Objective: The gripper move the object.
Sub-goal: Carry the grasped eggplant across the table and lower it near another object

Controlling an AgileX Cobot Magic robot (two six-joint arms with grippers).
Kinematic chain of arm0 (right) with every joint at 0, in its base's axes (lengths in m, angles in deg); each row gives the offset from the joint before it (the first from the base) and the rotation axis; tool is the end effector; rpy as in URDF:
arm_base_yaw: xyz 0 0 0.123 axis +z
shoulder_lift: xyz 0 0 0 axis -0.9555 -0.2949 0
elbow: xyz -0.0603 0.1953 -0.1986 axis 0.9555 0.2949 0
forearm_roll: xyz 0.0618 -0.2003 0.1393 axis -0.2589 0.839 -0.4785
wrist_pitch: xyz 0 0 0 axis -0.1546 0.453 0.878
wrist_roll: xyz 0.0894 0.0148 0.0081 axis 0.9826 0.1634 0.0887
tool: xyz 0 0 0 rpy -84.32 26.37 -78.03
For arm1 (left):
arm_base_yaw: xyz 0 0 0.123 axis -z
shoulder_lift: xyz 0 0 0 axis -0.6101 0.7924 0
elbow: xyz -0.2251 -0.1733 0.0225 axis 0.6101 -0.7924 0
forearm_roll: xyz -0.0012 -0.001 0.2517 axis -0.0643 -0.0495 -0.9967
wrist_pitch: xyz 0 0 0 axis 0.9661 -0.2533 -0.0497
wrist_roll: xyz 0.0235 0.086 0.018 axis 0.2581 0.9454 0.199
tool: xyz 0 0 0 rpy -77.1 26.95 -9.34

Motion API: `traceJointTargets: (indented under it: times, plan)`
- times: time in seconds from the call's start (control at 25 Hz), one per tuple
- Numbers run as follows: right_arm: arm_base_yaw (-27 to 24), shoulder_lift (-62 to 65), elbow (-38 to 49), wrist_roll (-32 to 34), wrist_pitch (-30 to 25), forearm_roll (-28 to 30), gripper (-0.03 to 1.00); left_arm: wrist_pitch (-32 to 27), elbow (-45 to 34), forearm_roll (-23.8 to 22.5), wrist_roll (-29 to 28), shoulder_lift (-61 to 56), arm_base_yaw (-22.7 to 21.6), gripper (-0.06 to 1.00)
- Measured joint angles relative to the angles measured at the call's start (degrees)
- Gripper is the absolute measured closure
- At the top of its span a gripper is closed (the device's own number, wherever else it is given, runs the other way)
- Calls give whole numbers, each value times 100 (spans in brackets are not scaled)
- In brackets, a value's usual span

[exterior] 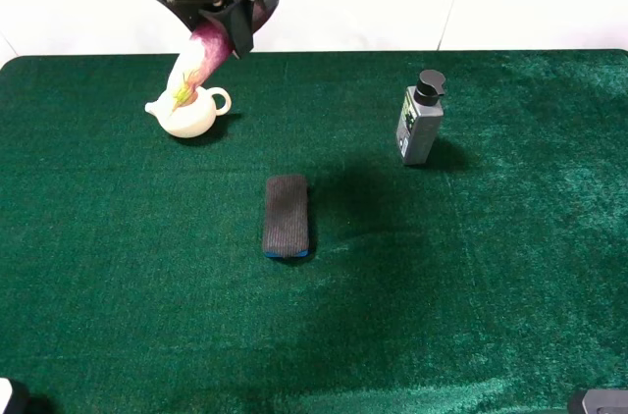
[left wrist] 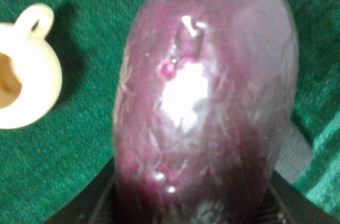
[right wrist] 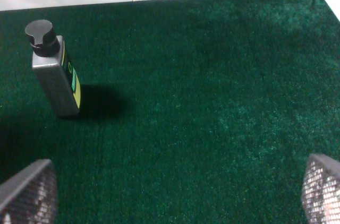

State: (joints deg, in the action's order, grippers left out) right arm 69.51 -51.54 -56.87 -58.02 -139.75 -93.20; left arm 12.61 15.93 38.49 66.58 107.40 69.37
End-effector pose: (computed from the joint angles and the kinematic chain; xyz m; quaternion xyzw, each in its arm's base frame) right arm -0.0042 0.0057 0.2793 -0.0010 0.8430 0.0036 0.5379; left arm 0.3323 -0.2071 0.2979 0.2772 0.9422 -0.0550 0.1798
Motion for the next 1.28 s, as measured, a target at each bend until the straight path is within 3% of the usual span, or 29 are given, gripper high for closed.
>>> traceJointTargets:
  times: [0.32,0.6,1.28]
  plan:
    - [0,0,0,0,0,0,28,339,98,-5,-12,96,0,47]
    - [0,0,0,0,0,0,28,345,621,-150,5,860,0,47]
    - [0,0,0,0,2,0,28,277,3380,-68,734,3097,559,47]
